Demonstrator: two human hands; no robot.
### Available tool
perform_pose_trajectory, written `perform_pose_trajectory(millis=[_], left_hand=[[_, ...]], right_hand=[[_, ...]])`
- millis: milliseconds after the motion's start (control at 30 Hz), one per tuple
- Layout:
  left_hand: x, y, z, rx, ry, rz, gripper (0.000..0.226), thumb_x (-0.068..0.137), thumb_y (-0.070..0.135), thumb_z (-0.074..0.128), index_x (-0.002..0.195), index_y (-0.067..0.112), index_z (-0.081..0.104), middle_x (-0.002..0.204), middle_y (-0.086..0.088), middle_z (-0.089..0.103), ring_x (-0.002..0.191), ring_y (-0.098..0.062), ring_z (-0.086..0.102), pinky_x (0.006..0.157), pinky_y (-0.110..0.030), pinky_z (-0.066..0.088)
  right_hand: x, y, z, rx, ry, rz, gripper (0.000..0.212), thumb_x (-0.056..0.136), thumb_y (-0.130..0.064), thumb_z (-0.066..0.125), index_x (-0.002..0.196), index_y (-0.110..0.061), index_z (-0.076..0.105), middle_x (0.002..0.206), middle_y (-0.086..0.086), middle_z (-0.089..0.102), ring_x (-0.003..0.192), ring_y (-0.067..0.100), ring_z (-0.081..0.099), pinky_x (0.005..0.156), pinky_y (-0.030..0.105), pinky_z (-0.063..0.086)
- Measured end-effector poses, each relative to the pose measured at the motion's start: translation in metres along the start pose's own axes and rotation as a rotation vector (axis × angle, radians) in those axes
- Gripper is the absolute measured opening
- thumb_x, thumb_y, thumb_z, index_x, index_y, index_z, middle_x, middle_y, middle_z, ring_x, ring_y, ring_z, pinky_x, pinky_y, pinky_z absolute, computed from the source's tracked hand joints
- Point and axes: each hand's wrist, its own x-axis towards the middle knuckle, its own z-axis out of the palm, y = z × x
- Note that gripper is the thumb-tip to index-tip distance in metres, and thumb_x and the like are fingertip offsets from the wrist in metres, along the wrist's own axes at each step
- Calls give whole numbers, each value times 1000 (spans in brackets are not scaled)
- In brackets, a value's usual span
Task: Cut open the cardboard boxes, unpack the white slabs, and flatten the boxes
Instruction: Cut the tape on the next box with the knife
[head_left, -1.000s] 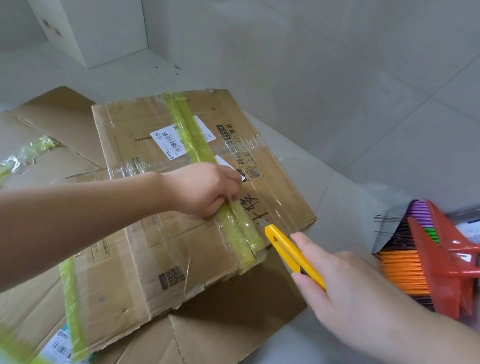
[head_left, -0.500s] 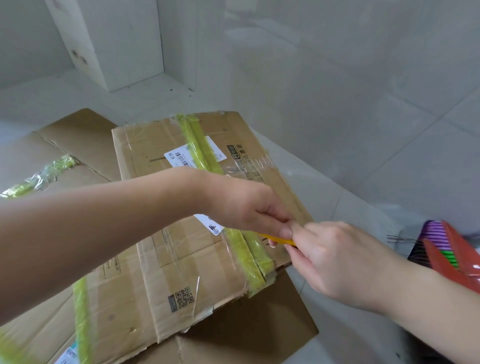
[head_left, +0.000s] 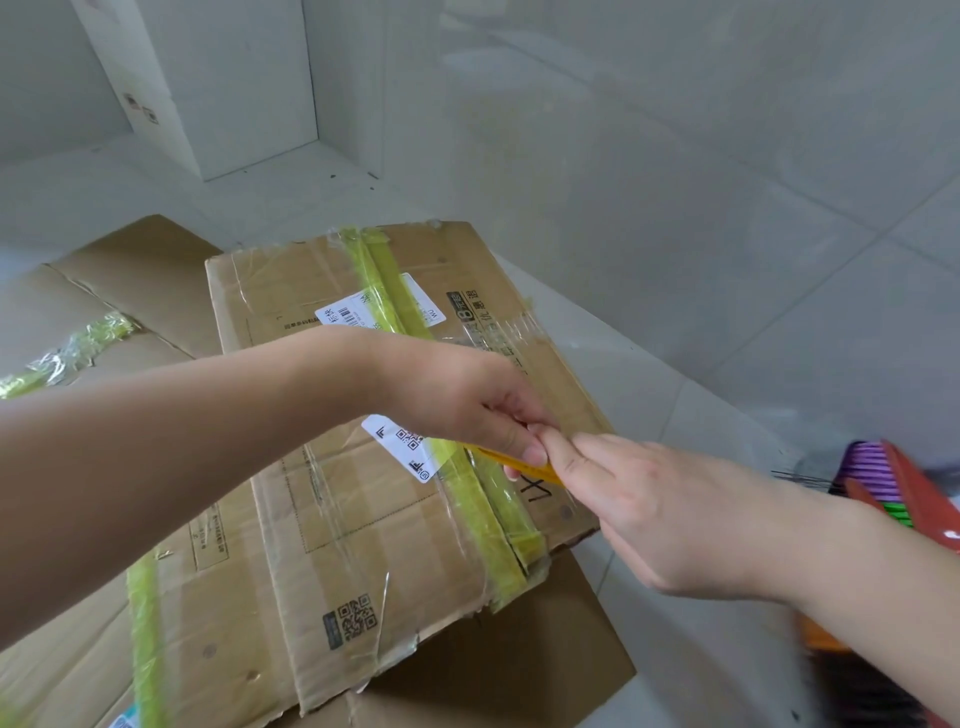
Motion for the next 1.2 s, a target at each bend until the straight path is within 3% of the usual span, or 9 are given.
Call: perform_pose_trajectory(millis=[133,200,333,433,567,667,800,900,1200], left_hand=[[0,-2,1,-32,-6,-8,24,96,29,54,111,12,64,94,0,69,93,-20,62,89,-49,45],[1,-3,-1,-67,15,-9,28,96,28,53,119,14,61,96,1,69,95,-16,63,90,-44,47],[14,-3,-11,-122,114,-35,28,96,30,52,123,21,55,104,2,68,98,-15,62,90,-43,48],[32,-4,-16,-140,201,-61,25,94,38,53,117,27,55,95,14,68,89,-12,63,80,-36,50],[64,-19,-25,77,489,-207,45,85,57,50,123,32,51,99,25,60,96,-4,58,78,-20,45],[87,-38,-24,354,693,-303,37,91,48,49,118,25,58,102,14,57,101,-10,53,82,-25,40],[137,-54,-9,626,649,-272,34,93,43,47,119,25,58,117,4,57,114,-18,47,95,-31,36],[186,-60,-5,698,618,-333,33,94,44,43,120,28,54,120,6,55,116,-18,46,95,-29,31],[269,-82,-1,678,497,-426,33,94,39,40,124,29,49,120,5,52,114,-18,46,93,-30,34]], right_hand=[[-1,3,-3,-41,29,-32,61,69,-7,52,128,8,51,86,4,57,69,14,53,58,20,44],[0,8,-3,-43,43,-42,53,77,-10,45,126,9,54,87,8,59,69,18,55,59,26,46],[1,24,-6,-136,139,65,46,83,-24,64,120,4,61,87,10,63,66,25,60,52,34,49],[-4,43,-3,-156,230,162,33,82,-21,70,109,-3,65,80,7,58,58,25,56,45,36,45],[-21,87,21,-138,268,243,23,76,-21,72,92,-5,68,74,8,58,49,29,53,38,33,42],[-34,132,48,-75,217,387,22,78,-20,71,94,-5,67,83,10,61,53,33,57,40,35,45],[-45,206,110,-74,110,640,31,89,-29,59,115,-11,59,112,7,53,83,34,60,64,38,45],[-51,249,159,-41,60,754,32,91,-30,55,117,-12,56,115,7,50,98,32,55,77,38,42],[-73,338,276,21,-97,929,28,90,-27,50,113,-14,58,116,9,52,113,29,44,89,37,34]])
